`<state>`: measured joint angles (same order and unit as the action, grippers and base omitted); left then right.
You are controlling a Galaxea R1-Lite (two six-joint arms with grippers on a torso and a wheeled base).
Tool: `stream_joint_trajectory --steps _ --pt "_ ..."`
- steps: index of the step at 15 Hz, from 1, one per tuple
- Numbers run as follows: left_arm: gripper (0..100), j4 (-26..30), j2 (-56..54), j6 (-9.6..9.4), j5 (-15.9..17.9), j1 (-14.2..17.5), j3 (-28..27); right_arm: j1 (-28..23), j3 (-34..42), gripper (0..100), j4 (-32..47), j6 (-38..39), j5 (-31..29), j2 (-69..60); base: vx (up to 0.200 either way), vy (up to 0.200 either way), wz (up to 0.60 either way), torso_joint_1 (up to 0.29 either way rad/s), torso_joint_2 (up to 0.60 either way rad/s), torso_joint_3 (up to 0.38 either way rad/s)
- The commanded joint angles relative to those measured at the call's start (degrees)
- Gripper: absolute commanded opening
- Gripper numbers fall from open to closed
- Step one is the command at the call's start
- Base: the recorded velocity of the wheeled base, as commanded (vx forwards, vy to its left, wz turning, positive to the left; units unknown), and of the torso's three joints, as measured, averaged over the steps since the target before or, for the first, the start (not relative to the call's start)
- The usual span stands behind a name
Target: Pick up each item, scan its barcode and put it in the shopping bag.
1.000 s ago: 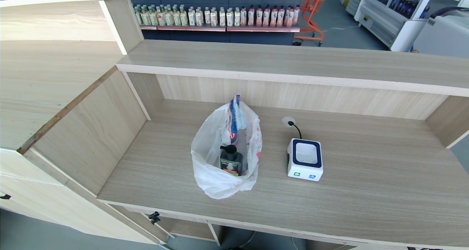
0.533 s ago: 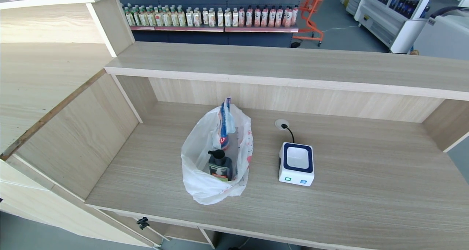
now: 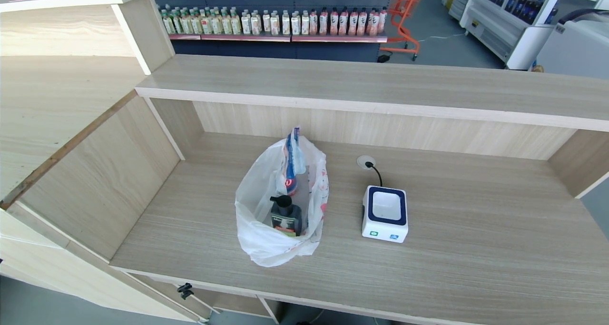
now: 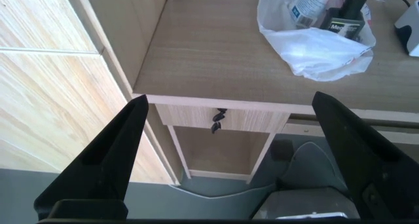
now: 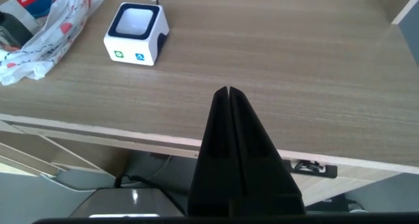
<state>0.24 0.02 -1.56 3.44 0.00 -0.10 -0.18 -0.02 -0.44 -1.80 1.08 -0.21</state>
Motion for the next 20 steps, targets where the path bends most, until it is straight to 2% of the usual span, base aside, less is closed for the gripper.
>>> stream_joint_trajectory --steps 1,4,10,20 --pt "100 0.0 0.1 -0.02 0.0 -0.1 0.0 -0.1 0.0 0 0.0 0.0 0.1 0.2 0.000 0.000 0.00 0.000 0.00 0.000" --pt "100 0.0 0.1 -0.02 0.0 -0.1 0.0 -0.1 0.0 0 0.0 0.0 0.1 0.2 0.000 0.000 0.00 0.000 0.00 0.000" --pt "100 0.0 0.1 -0.20 0.0 -0.1 0.0 -0.1 0.0 0 0.0 0.0 0.1 0.2 0.200 -0.200 0.00 0.002 0.00 0.002" --pt "100 0.0 0.1 -0.02 0.0 -0.1 0.0 -0.1 0.0 0 0.0 0.0 0.1 0.2 0.000 0.000 0.00 0.000 0.00 0.000"
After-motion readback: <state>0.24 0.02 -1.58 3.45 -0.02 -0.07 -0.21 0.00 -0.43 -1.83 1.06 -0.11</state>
